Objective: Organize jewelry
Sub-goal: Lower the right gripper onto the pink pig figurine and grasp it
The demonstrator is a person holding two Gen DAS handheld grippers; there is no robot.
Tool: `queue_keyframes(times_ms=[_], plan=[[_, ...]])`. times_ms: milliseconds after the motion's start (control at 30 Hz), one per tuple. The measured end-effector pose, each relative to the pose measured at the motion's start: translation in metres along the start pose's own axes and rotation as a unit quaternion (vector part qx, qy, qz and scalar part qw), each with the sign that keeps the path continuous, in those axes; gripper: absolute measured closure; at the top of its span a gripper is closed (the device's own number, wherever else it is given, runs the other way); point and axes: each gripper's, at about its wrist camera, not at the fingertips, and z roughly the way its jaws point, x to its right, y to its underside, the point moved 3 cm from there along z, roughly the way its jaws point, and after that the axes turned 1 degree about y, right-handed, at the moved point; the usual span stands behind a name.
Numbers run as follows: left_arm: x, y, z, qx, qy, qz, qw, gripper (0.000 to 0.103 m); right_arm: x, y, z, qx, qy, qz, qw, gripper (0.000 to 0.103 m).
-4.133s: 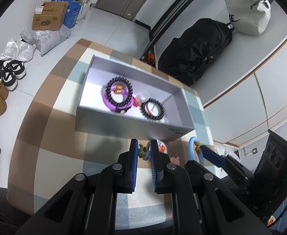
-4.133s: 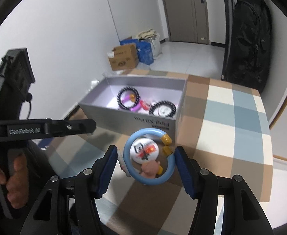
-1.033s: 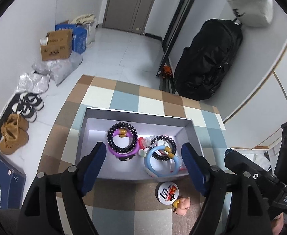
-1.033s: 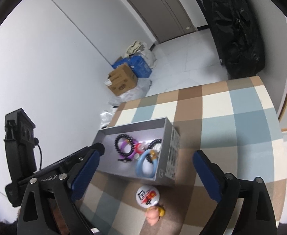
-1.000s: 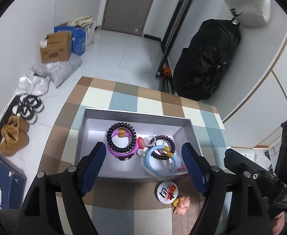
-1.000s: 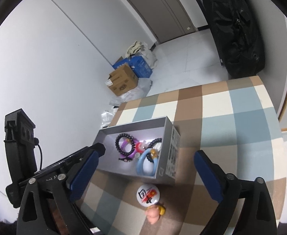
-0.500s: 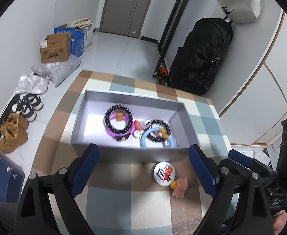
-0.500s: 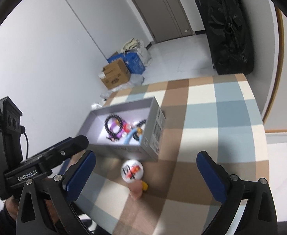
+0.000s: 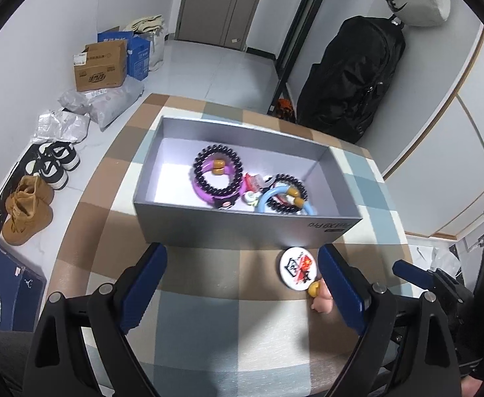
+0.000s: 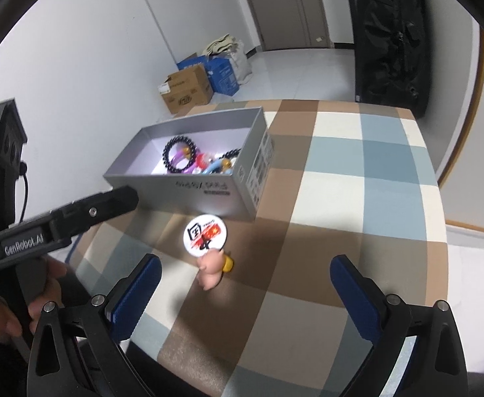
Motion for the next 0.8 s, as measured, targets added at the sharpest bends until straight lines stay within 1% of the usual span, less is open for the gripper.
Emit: queue_keyframes(times_ms=[67, 133, 200, 333, 400, 467, 533, 633, 667, 700, 767, 800], plan=[[-0.004, 0.001, 0.002, -0.006, 0.0, -0.006, 1.0, 0.013, -0.004, 0.002, 0.003, -0.008, -0.001, -0.005, 1.0, 0.002], [-0.007, 0.002, 0.003, -0.011, -0.004, -0.007, 0.9999, 0.013, -0.005, 0.004, 0.006, -0.015, 0.001, -0.006, 1.0, 0.007], [-0.01, 0.003, 0.003, -0.011, -0.007, -0.006, 0.9999, 0.013, -0.006, 0.005, 0.011, -0.023, -0.001, -0.007, 1.0, 0.017], [-0.017, 0.005, 0.006, -0.017, -0.016, -0.004, 0.9997, 0.013, -0.008, 0.007, 0.019, -0.035, -0.008, -0.007, 0.999, 0.025], [-0.021, 0.006, 0.008, -0.023, -0.019, -0.007, 0.9995, 0.013, -0.012, 0.007, 0.023, -0.041, -0.013, -0.014, 0.999, 0.032], [-0.025, 0.006, 0.007, -0.024, -0.017, -0.015, 0.9994, 0.013, -0.016, 0.007, 0.026, -0.043, -0.011, -0.021, 0.999, 0.034], [-0.027, 0.006, 0.007, -0.028, -0.018, -0.021, 0.9992, 0.013, -0.02, 0.005, 0.028, -0.04, -0.016, -0.024, 0.999, 0.039], [-0.025, 0.007, 0.008, -0.037, -0.017, -0.016, 0.9991, 0.013, -0.024, 0.003, 0.032, -0.043, -0.016, -0.026, 0.999, 0.044], [-0.023, 0.007, 0.008, -0.037, -0.016, -0.012, 0.9991, 0.013, -0.026, 0.003, 0.035, -0.05, -0.014, -0.026, 0.998, 0.05], [-0.024, 0.007, 0.008, -0.037, -0.017, -0.009, 0.9991, 0.013, -0.027, 0.002, 0.037, -0.053, -0.009, -0.027, 0.998, 0.052], [-0.025, 0.008, 0.008, -0.037, -0.022, -0.002, 0.9991, 0.013, -0.028, 0.001, 0.04, -0.057, -0.008, -0.025, 0.998, 0.054], [-0.028, 0.007, 0.008, -0.037, -0.025, -0.001, 0.999, 0.013, -0.028, 0.001, 0.042, -0.059, -0.009, -0.022, 0.998, 0.058]])
